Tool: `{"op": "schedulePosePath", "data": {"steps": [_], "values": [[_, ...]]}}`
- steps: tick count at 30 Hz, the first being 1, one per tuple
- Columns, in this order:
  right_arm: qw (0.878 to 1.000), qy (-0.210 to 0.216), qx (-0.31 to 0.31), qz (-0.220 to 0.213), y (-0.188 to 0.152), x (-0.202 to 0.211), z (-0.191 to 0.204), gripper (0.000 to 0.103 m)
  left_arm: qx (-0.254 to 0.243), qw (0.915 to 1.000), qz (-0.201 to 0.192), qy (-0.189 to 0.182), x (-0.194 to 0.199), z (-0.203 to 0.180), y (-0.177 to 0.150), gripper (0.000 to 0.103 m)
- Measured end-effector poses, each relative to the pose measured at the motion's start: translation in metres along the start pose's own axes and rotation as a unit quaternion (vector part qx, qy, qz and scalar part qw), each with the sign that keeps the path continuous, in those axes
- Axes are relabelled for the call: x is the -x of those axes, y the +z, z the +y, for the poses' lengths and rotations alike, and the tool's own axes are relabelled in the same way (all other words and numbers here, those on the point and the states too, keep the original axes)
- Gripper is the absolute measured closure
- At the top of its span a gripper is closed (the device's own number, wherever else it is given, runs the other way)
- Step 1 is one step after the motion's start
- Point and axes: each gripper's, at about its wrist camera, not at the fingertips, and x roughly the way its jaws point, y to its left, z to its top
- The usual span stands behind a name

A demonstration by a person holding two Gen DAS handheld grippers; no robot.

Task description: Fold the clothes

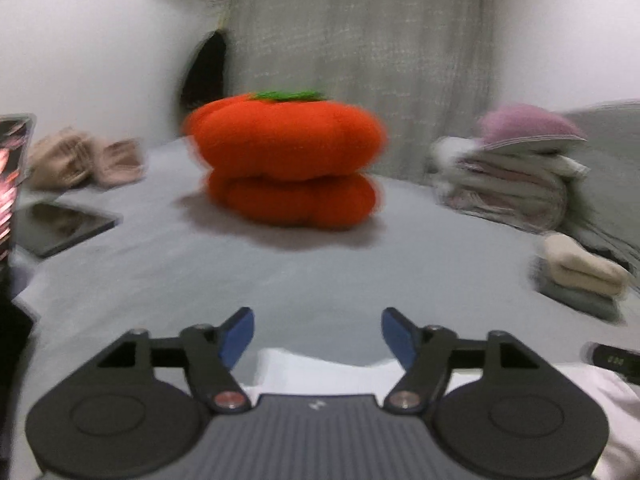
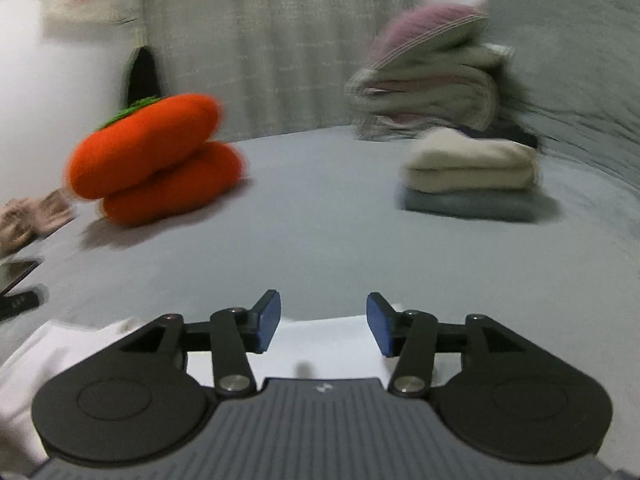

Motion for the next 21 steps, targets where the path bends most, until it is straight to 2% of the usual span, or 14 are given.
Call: {"op": "schedulePosePath", "data": {"steps": [2,5,8,11,14,17,20,21], "values": [[0.999,0.037,0.032,0.016,-0.006,0.0,0.018,0.05,-0.042,0.9975,0.015,-0.055,-0.001,-0.014,-0.007,0.019],[0.993,0.07,0.079,0.045,-0.017,-0.005,0.037,0.05,-0.097,0.9908,0.043,-0.084,-0.007,-0.029,-0.021,0.017],[0.989,0.078,0.11,0.064,-0.028,-0.011,0.043,0.049,-0.094,0.9888,0.083,-0.081,-0.02,-0.022,-0.025,0.017],[0.989,0.081,0.103,0.064,-0.028,-0.012,0.028,0.045,-0.047,0.9897,0.096,-0.095,-0.024,0.0,-0.022,0.017],[0.992,0.077,0.077,0.067,-0.027,-0.009,0.009,0.046,-0.05,0.9913,0.095,-0.076,-0.02,0.017,-0.024,0.019],[0.992,0.083,0.07,0.069,-0.029,-0.001,-0.008,0.052,-0.045,0.992,0.093,-0.073,-0.015,0.03,-0.021,0.027],[0.993,0.065,0.076,0.064,-0.033,0.009,-0.021,0.051,-0.046,0.9925,0.09,-0.07,-0.009,0.038,-0.02,0.028],[0.993,0.065,0.07,0.064,-0.033,0.012,-0.026,0.052,-0.049,0.9933,0.086,-0.06,-0.007,0.037,-0.019,0.025]]}}
